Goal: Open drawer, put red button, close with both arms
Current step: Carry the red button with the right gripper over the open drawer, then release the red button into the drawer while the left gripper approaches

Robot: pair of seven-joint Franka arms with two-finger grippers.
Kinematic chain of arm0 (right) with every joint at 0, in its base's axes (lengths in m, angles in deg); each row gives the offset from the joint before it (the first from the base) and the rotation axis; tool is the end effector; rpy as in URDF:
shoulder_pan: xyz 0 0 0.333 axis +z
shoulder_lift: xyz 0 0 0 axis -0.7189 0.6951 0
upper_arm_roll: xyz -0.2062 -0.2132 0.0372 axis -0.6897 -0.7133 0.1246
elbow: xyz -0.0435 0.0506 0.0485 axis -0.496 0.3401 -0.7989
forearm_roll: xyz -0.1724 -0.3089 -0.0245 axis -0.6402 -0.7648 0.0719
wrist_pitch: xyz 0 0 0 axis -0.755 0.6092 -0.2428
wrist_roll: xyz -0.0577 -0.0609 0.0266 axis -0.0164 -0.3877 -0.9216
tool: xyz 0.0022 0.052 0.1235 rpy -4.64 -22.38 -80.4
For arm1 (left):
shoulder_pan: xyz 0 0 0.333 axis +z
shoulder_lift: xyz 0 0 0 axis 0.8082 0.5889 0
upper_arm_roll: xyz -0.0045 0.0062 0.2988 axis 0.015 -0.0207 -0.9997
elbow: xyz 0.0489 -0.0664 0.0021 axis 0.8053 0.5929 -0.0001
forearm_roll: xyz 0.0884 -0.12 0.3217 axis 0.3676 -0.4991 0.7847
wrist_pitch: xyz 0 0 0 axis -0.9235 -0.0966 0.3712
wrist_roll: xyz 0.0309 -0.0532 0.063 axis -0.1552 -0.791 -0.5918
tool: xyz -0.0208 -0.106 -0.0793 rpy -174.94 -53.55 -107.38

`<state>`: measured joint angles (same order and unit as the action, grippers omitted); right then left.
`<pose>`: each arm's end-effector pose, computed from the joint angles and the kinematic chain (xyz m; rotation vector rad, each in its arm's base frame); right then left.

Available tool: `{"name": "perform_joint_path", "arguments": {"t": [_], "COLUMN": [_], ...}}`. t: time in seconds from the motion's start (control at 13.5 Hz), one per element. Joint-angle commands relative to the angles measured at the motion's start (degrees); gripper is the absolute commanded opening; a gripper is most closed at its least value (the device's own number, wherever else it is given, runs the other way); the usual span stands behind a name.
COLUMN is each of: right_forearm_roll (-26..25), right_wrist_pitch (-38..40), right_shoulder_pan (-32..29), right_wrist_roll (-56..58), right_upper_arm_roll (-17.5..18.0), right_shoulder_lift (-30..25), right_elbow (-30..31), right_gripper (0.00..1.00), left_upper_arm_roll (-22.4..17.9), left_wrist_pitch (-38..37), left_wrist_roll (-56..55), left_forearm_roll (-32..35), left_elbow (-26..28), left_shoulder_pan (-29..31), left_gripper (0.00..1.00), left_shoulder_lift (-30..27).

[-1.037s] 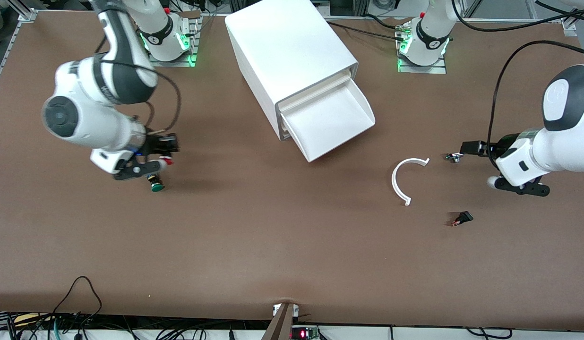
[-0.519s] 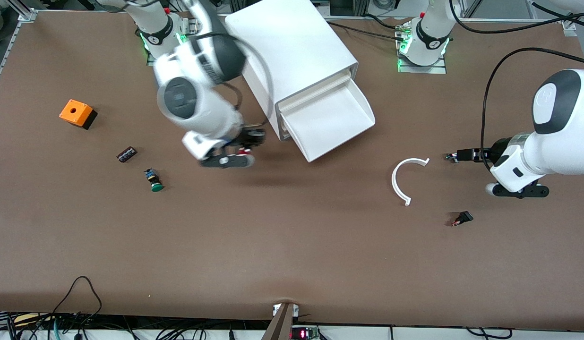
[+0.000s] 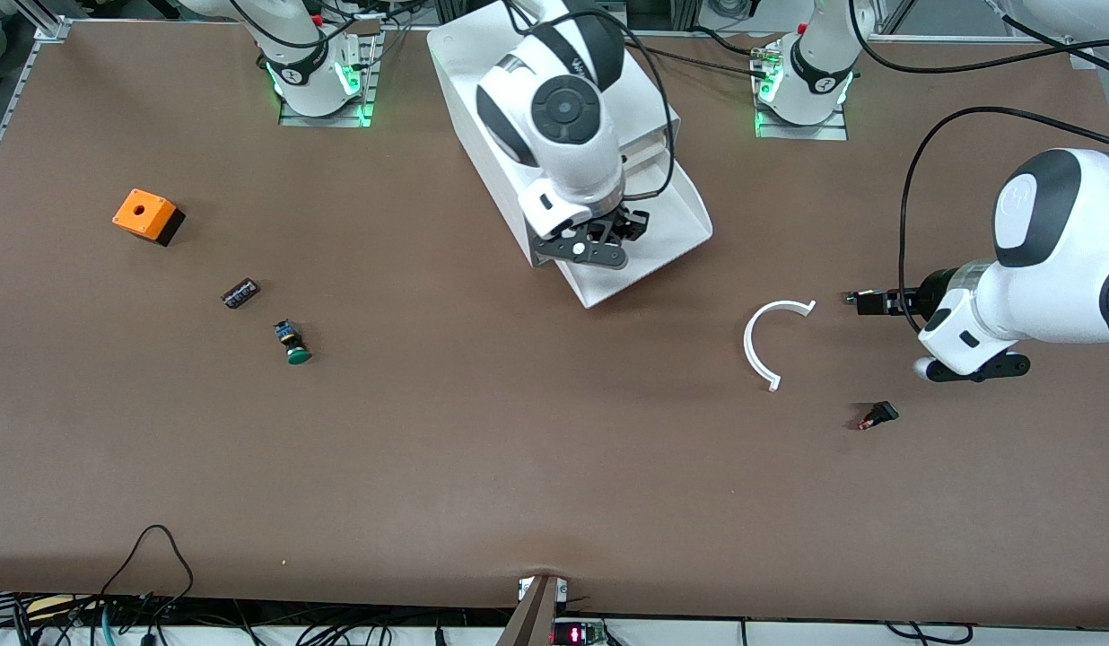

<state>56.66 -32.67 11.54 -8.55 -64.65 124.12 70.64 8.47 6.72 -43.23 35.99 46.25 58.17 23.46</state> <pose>0.4367 0.5565 0.3583 -2.9779 0.3742 0.1580 0.5815 -0.0324 0.3980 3.0692 0.2243 -0.5071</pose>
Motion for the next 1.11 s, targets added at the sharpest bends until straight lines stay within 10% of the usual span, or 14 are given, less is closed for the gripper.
{"name": "perform_joint_path", "arguments": {"t": [0.0, 0.37, 0.52, 1.04], "right_forearm_roll": [-2.2, -2.5, -3.5, -3.6], "right_wrist_pitch": [0.3, 0.3, 0.3, 8.0], "right_shoulder_pan": [2.1, 3.5, 3.7, -1.9], "right_wrist_roll": [-3.4, -5.6, -5.4, 6.5], "right_upper_arm_roll": [-0.9, -0.9, -1.1, -5.0], "right_shoulder_lift": [2.8, 3.8, 3.6, -7.1], "right_elbow": [-2.3, -0.1, 0.3, -0.1], "right_gripper": [0.19, 0.29, 0.98, 1.0], "left_upper_arm_roll": [1.9, 7.1, 9.1, 17.0], "left_wrist_pitch": [2.7, 8.4, 13.7, 26.4], "left_wrist_roll": [-5.8, -16.4, -19.5, -36.7], "left_forearm_roll": [0.9, 1.2, 1.3, 2.8], "left_elbow": [1.1, 4.3, 8.8, 17.7], "left_shoulder_pan": [-0.4, -0.4, -0.4, -1.6], "left_gripper": [1.0, 1.0, 1.0, 1.0], "left_shoulder_lift": [-0.7, -1.1, -2.3, -2.0]}}
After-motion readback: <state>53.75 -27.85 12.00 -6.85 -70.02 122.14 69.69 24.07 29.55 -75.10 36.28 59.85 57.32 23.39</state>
